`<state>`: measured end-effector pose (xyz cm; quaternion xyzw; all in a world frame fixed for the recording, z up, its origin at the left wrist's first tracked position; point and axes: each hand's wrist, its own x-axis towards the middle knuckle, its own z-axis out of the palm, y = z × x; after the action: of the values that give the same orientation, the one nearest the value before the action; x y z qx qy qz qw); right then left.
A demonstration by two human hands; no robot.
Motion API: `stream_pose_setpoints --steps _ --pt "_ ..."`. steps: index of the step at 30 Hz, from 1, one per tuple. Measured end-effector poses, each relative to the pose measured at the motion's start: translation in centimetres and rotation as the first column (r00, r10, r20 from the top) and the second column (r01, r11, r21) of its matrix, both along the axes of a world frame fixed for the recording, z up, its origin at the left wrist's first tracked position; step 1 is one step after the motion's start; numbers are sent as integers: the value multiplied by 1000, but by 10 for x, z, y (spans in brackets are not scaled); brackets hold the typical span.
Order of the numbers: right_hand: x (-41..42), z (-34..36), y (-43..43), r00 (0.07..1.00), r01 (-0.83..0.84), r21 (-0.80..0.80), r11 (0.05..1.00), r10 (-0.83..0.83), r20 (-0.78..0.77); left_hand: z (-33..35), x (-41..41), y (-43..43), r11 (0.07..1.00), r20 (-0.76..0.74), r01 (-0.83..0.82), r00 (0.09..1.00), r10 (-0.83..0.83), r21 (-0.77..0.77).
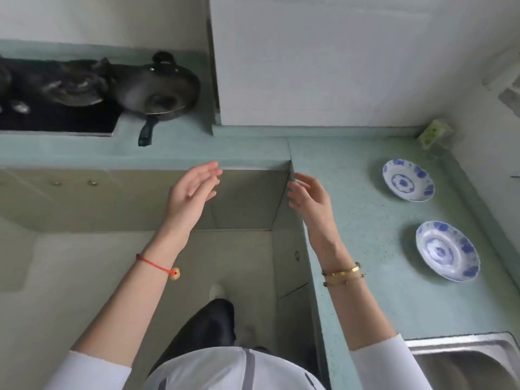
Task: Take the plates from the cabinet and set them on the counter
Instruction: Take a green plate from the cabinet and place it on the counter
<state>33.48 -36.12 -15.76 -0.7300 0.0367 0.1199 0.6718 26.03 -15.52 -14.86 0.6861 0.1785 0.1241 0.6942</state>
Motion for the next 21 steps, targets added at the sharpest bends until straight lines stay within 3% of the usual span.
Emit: stream_pose_setpoints --steps 8,15,21 --pt "-70 4 151 913 -407 -35 913 407 -8 -17 -149 101 912 -2 -409 912 409 1" --pt "-178 6 307 725 -688 -44 724 689 5 -10 -294 187 701 -3 -708 703 711 -87" --pt "-289 6 427 575 -818 -17 575 818 18 3 -413 266 564 -18 -823 566 824 -62"
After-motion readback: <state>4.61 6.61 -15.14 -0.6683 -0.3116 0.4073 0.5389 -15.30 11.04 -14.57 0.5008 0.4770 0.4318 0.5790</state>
